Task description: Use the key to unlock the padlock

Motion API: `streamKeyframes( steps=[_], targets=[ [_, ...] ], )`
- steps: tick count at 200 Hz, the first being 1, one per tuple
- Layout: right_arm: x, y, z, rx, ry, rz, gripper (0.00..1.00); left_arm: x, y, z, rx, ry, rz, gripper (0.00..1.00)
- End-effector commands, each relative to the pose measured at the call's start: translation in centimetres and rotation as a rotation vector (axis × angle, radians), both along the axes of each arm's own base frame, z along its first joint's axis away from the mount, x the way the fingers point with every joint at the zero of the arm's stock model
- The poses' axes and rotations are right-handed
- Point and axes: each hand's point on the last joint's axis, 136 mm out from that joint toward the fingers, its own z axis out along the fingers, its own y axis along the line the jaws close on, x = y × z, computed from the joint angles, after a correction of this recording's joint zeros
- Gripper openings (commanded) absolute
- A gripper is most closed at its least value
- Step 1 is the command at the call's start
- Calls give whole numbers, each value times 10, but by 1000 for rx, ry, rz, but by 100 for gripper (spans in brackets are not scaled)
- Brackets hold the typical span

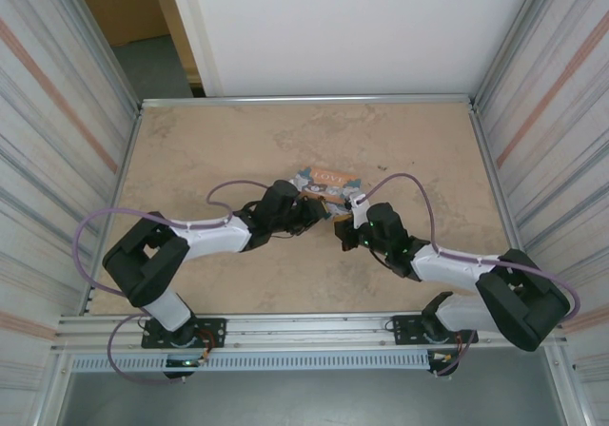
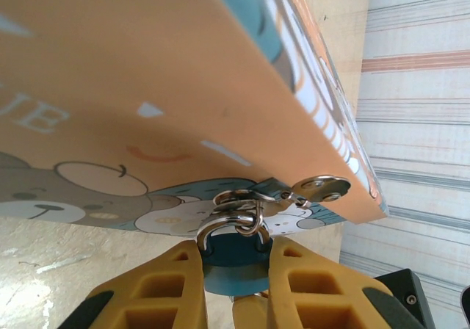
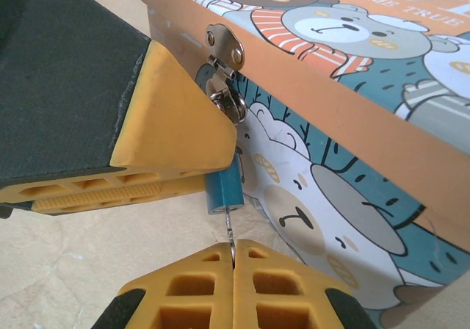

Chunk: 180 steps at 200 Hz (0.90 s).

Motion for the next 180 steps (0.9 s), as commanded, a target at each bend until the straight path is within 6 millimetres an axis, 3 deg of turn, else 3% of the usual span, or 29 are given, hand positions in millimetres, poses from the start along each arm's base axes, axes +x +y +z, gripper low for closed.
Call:
streamKeyframes(
  steps=[1,44,123,142,180],
  targets=[
    [10,13,51,145,-111,14,0,-22,-18,6,-32,25,-89,10],
    [20,25,74,189,-157,36,0,-29,-22,-4,-20,46,-94,10],
    [37,48,99,230,-196,88,0,-36,-30,-23,-22,83,-102,10],
    [36,50,88,219,-163,92,0,-36,-29,-27,-22,87,-93,10],
    [26,37,30,153,-26,56,0,-35,-28,-40,-15,107,-84,10]
  ],
)
